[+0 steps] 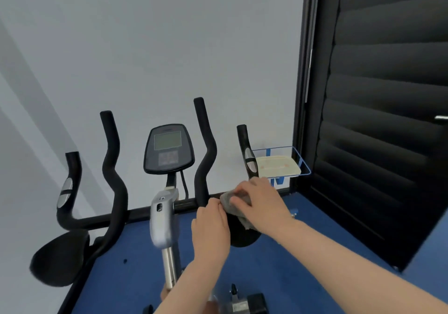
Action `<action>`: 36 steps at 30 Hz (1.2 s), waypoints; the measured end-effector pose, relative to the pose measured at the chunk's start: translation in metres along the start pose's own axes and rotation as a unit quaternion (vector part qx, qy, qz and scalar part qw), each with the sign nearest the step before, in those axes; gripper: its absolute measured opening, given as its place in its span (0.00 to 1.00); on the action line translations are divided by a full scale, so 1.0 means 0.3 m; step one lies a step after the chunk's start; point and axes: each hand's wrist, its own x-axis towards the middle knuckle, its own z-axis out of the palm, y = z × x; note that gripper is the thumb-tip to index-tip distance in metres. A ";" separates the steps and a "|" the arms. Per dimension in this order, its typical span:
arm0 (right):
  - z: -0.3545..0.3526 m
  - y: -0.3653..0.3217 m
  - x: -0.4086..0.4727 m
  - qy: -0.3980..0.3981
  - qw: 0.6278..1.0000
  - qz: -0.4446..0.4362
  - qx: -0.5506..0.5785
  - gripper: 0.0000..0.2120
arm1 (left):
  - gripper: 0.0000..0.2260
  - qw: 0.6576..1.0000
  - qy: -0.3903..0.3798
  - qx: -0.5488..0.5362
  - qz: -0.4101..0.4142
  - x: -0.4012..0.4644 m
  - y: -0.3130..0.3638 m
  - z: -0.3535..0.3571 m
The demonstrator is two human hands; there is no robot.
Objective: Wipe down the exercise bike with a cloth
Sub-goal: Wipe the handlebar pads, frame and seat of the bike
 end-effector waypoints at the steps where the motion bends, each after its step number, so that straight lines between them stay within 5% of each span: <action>1: 0.027 -0.007 -0.013 -0.007 1.000 0.010 0.003 0.15 | 0.11 1.000 -0.004 -0.011 -0.001 -0.002 0.004 -0.001; 7: 0.039 0.044 -0.068 -0.028 0.998 0.026 0.053 0.20 | 0.08 0.999 -0.025 -0.045 0.013 -0.008 -0.010 -0.005; 14: 0.057 0.000 0.008 -0.095 0.994 0.041 -0.037 0.19 | 0.09 0.999 0.010 -0.030 -0.013 -0.005 0.012 0.016; 19: 0.089 0.011 -0.067 -0.012 0.997 0.072 0.025 0.18 | 0.08 0.999 0.018 -0.043 -0.011 -0.011 -0.004 0.028; 24: 0.079 -0.003 0.029 -0.066 0.989 0.092 -0.092 0.15 | 0.08 0.999 0.039 -0.032 -0.006 -0.002 0.002 0.034; 29: 0.117 0.017 -0.080 0.001 0.987 0.129 -0.099 0.15 | 0.09 0.998 0.039 -0.046 0.001 -0.011 -0.014 0.039; 34: 0.073 0.024 0.015 -0.088 0.984 0.129 -0.086 0.15 | 0.10 0.999 0.033 -0.020 0.028 -0.001 -0.006 0.029; 36: 0.085 0.018 -0.014 -0.059 0.987 0.143 -0.054 0.14 | 0.10 0.999 0.034 -0.020 0.023 -0.002 -0.014 0.038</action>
